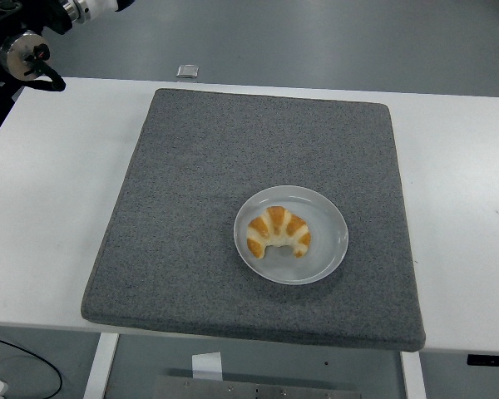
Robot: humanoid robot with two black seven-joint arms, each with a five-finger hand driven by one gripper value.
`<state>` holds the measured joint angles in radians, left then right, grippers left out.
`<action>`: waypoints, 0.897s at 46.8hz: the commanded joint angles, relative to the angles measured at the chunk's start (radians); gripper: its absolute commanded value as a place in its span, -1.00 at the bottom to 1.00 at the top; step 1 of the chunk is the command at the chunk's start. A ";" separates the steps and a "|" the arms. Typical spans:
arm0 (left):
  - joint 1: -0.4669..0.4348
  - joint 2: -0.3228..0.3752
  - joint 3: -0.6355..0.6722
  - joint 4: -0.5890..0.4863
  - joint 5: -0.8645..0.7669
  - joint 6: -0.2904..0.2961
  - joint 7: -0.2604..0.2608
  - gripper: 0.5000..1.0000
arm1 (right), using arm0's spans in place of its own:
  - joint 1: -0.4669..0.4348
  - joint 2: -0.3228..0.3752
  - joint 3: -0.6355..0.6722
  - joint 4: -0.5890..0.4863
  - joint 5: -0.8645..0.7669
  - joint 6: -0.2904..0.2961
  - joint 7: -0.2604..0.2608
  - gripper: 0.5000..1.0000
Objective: Place the bread on the plate
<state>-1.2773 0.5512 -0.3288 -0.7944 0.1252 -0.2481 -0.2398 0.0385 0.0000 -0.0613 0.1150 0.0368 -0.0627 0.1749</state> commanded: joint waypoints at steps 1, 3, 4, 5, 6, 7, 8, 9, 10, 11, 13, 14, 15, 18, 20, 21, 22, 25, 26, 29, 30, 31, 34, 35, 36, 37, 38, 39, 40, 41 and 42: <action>0.006 0.000 0.002 0.041 -0.071 0.001 0.002 1.00 | 0.000 0.000 0.000 0.000 0.000 0.000 0.000 0.73; 0.009 0.000 0.002 0.064 -0.110 0.001 0.004 1.00 | 0.000 0.000 0.000 0.000 0.000 0.000 0.000 0.73; 0.010 0.000 0.002 0.076 -0.127 0.001 0.005 1.00 | 0.000 0.000 0.000 0.000 0.000 0.000 0.000 0.73; 0.012 0.000 0.004 0.087 -0.142 0.001 0.010 1.00 | 0.000 0.000 0.000 0.000 0.000 0.000 0.000 0.73; 0.013 0.000 0.004 0.099 -0.156 0.001 0.014 1.00 | 0.000 0.000 0.000 0.000 0.000 0.000 0.000 0.73; 0.015 -0.002 0.004 0.110 -0.170 0.001 0.020 1.00 | 0.000 0.000 0.000 0.000 0.000 0.000 0.000 0.73; 0.016 0.000 0.004 0.119 -0.182 0.001 0.028 1.00 | 0.000 0.000 0.000 0.000 0.000 0.000 0.000 0.73; 0.016 -0.002 0.004 0.130 -0.193 0.001 0.036 1.00 | 0.000 0.000 0.002 0.000 0.000 0.001 0.000 0.73; 0.018 -0.004 0.004 0.142 -0.203 0.004 0.043 1.00 | 0.000 0.000 0.005 0.000 0.005 0.003 0.000 0.73; 0.018 -0.005 0.002 0.155 -0.213 0.004 0.050 1.00 | 0.000 0.000 0.005 0.000 0.005 0.003 0.000 0.73; 0.022 -0.008 0.002 0.181 -0.233 0.004 0.060 1.00 | 0.000 0.000 0.000 0.014 0.002 0.006 0.000 0.73; 0.027 -0.010 0.002 0.193 -0.243 0.004 0.062 1.00 | -0.002 0.000 0.000 0.018 0.002 0.006 0.000 0.73; 0.030 -0.011 0.002 0.205 -0.252 0.006 0.065 1.00 | -0.002 0.000 0.000 0.020 0.002 0.006 0.000 0.73; 0.039 -0.014 0.002 0.237 -0.280 0.006 0.068 1.00 | 0.000 0.000 0.003 0.018 0.003 0.006 0.000 0.73; 0.046 -0.014 0.002 0.251 -0.300 0.006 0.070 1.00 | -0.002 0.000 0.003 0.018 0.002 0.006 0.000 0.73; 0.050 -0.014 0.002 0.257 -0.311 0.006 0.071 1.00 | -0.002 0.000 0.002 0.018 0.002 0.006 0.000 0.73; 0.053 -0.016 0.002 0.262 -0.323 0.006 0.073 1.00 | -0.002 0.000 0.002 0.018 0.002 0.006 0.000 0.73; 0.062 -0.022 0.002 0.280 -0.354 0.006 0.074 1.00 | -0.003 0.000 0.003 0.012 0.003 0.004 0.000 0.73; 0.064 -0.023 0.002 0.287 -0.364 0.006 0.074 1.00 | -0.003 0.000 0.003 0.009 0.003 0.004 0.000 0.73; 0.072 -0.031 0.001 0.299 -0.404 0.000 0.074 1.00 | -0.005 0.000 0.003 0.009 0.003 0.004 0.000 0.73; 0.076 -0.036 0.001 0.303 -0.421 0.000 0.073 1.00 | -0.006 0.000 0.003 0.008 0.003 0.004 0.000 0.73; 0.079 -0.040 0.001 0.305 -0.436 0.000 0.074 1.00 | -0.006 0.000 0.003 0.009 0.003 0.004 0.000 0.73; 0.090 -0.059 -0.010 0.313 -0.487 -0.003 0.073 1.00 | -0.006 0.000 0.003 0.009 0.003 0.006 0.000 0.73; 0.095 -0.065 -0.019 0.314 -0.499 -0.003 0.073 1.00 | -0.008 0.000 0.003 0.009 0.003 0.006 0.000 0.73; 0.099 -0.072 -0.032 0.317 -0.509 -0.005 0.073 1.00 | -0.008 0.000 0.002 0.009 0.003 0.006 0.000 0.73; 0.104 -0.079 -0.044 0.320 -0.515 -0.008 0.073 1.00 | -0.008 0.000 0.002 0.009 0.003 0.006 0.000 0.73; 0.108 -0.085 -0.059 0.320 -0.516 -0.010 0.073 1.00 | -0.008 0.000 0.002 0.009 0.005 0.006 0.000 0.73; 0.115 -0.091 -0.074 0.320 -0.515 -0.011 0.073 1.00 | -0.008 0.000 0.003 0.009 0.003 0.006 0.000 0.73; 0.121 -0.099 -0.090 0.320 -0.515 -0.013 0.073 1.00 | -0.008 0.000 0.003 0.009 0.003 0.006 0.000 0.73; 0.128 -0.108 -0.107 0.320 -0.515 -0.019 0.073 1.00 | -0.008 0.000 0.003 0.009 0.005 0.006 0.000 0.73; 0.137 -0.115 -0.120 0.320 -0.515 -0.026 0.073 1.00 | -0.008 0.000 0.003 0.009 0.005 0.006 0.000 0.73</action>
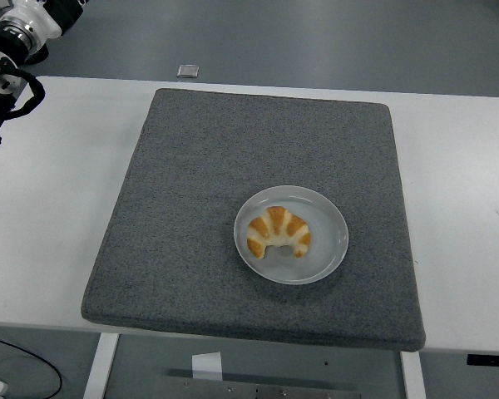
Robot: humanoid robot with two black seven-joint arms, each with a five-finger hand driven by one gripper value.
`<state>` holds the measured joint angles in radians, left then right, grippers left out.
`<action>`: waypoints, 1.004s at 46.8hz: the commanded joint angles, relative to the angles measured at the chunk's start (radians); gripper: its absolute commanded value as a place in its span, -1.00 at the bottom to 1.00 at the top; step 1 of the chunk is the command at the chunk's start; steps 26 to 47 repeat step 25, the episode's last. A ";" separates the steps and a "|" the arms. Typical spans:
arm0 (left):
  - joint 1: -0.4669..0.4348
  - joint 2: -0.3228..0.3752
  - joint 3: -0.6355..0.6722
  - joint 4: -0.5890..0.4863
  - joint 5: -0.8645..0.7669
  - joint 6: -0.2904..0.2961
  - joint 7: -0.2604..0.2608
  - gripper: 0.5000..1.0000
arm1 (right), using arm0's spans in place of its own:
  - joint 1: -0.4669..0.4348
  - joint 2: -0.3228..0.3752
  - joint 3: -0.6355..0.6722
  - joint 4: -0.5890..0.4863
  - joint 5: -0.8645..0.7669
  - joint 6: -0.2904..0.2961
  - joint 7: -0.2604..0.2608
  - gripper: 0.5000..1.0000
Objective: Place the bread on the plate
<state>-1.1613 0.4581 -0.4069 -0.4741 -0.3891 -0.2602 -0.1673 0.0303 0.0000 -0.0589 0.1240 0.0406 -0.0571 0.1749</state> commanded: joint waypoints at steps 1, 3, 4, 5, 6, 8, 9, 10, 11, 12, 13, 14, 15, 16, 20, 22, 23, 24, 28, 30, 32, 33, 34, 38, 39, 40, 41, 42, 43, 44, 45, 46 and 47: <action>0.029 -0.032 -0.059 0.000 0.000 -0.021 0.000 1.00 | 0.000 0.000 -0.001 0.000 0.001 0.000 0.000 0.73; 0.043 -0.050 -0.088 0.002 0.001 -0.036 -0.001 1.00 | 0.000 0.000 0.001 0.000 0.001 0.000 0.000 0.73; 0.049 -0.061 -0.104 0.003 0.004 -0.036 -0.001 1.00 | 0.000 0.000 0.001 0.000 0.001 0.000 0.000 0.73; 0.054 -0.070 -0.116 0.003 0.006 -0.036 -0.003 1.00 | -0.001 0.000 -0.001 0.000 0.001 0.000 0.000 0.73; 0.060 -0.079 -0.127 0.003 0.009 -0.037 -0.003 1.00 | -0.001 0.000 -0.001 0.000 0.001 0.000 0.000 0.73; 0.074 -0.098 -0.139 0.006 0.010 -0.042 -0.003 1.00 | -0.001 0.000 0.001 0.000 0.001 0.000 0.000 0.73; 0.080 -0.105 -0.142 0.009 0.010 -0.042 -0.003 1.00 | -0.001 0.000 0.001 0.000 0.001 0.000 0.000 0.73; 0.084 -0.113 -0.144 0.014 0.010 -0.042 -0.004 1.00 | -0.001 0.000 0.001 0.000 0.001 0.000 0.000 0.73; 0.086 -0.121 -0.144 0.020 0.009 -0.044 -0.006 1.00 | -0.001 0.000 0.001 0.000 0.001 0.000 0.000 0.73; 0.087 -0.130 -0.144 0.029 0.009 -0.045 -0.008 1.00 | -0.001 0.000 0.002 0.000 0.001 0.000 0.000 0.73; 0.089 -0.140 -0.145 0.038 0.009 -0.045 -0.009 1.00 | -0.001 0.000 0.002 0.000 0.001 0.000 0.000 0.73; 0.091 -0.150 -0.145 0.048 0.009 -0.047 -0.009 1.00 | -0.001 0.000 0.002 0.000 0.001 0.000 0.000 0.73; 0.091 -0.157 -0.145 0.060 0.009 -0.047 -0.009 1.00 | -0.001 0.000 0.002 0.000 0.001 0.000 0.000 0.73; 0.091 -0.164 -0.144 0.069 0.009 -0.047 -0.009 1.00 | -0.001 0.000 0.002 0.000 0.001 0.000 0.000 0.73; 0.104 -0.193 -0.144 0.100 0.009 -0.047 -0.009 1.00 | -0.001 0.000 0.002 0.002 0.001 0.000 0.000 0.73; 0.109 -0.202 -0.144 0.106 0.009 -0.047 -0.011 1.00 | -0.001 0.000 0.002 0.005 0.001 0.000 0.000 0.73; 0.110 -0.205 -0.144 0.107 0.009 -0.047 -0.011 1.00 | -0.001 0.000 0.002 0.005 0.001 0.000 0.000 0.73; 0.110 -0.208 -0.144 0.109 0.009 -0.045 -0.012 1.00 | -0.001 0.000 0.002 0.005 0.001 0.000 0.000 0.73; 0.112 -0.211 -0.144 0.111 0.009 -0.045 -0.012 1.00 | -0.001 0.000 0.002 0.005 0.001 0.000 0.000 0.73; 0.112 -0.211 -0.144 0.111 0.009 -0.045 -0.012 1.00 | -0.001 0.000 0.002 0.005 0.001 0.000 0.000 0.73; 0.112 -0.211 -0.144 0.111 0.009 -0.045 -0.012 1.00 | -0.001 0.000 0.002 0.005 0.001 0.000 0.000 0.73; 0.112 -0.211 -0.144 0.111 0.009 -0.045 -0.012 1.00 | -0.001 0.000 0.002 0.005 0.001 0.000 0.000 0.73; 0.112 -0.211 -0.144 0.111 0.009 -0.045 -0.012 1.00 | -0.001 0.000 0.002 0.005 0.001 0.000 0.000 0.73; 0.112 -0.211 -0.144 0.111 0.009 -0.045 -0.012 1.00 | -0.001 0.000 0.002 0.005 0.001 0.000 0.000 0.73; 0.112 -0.211 -0.144 0.111 0.009 -0.045 -0.012 1.00 | -0.001 0.000 0.002 0.005 0.001 0.000 0.000 0.73; 0.112 -0.211 -0.144 0.111 0.009 -0.045 -0.012 1.00 | -0.001 0.000 0.002 0.005 0.001 0.000 0.000 0.73; 0.112 -0.211 -0.144 0.111 0.009 -0.045 -0.012 1.00 | -0.001 0.000 0.002 0.005 0.001 0.000 0.000 0.73; 0.112 -0.211 -0.144 0.111 0.009 -0.045 -0.012 1.00 | -0.001 0.000 0.002 0.005 0.001 0.000 0.000 0.73; 0.112 -0.211 -0.144 0.111 0.009 -0.045 -0.012 1.00 | -0.001 0.000 0.002 0.005 0.001 0.000 0.000 0.73; 0.112 -0.211 -0.144 0.111 0.009 -0.045 -0.012 1.00 | -0.001 0.000 0.002 0.005 0.001 0.000 0.000 0.73; 0.112 -0.211 -0.144 0.111 0.009 -0.045 -0.012 1.00 | -0.001 0.000 0.002 0.005 0.001 0.000 0.000 0.73; 0.112 -0.211 -0.144 0.111 0.009 -0.045 -0.012 1.00 | -0.001 0.000 0.002 0.005 0.001 0.000 0.000 0.73; 0.112 -0.211 -0.144 0.111 0.009 -0.045 -0.012 1.00 | -0.001 0.000 0.002 0.005 0.001 0.000 0.000 0.73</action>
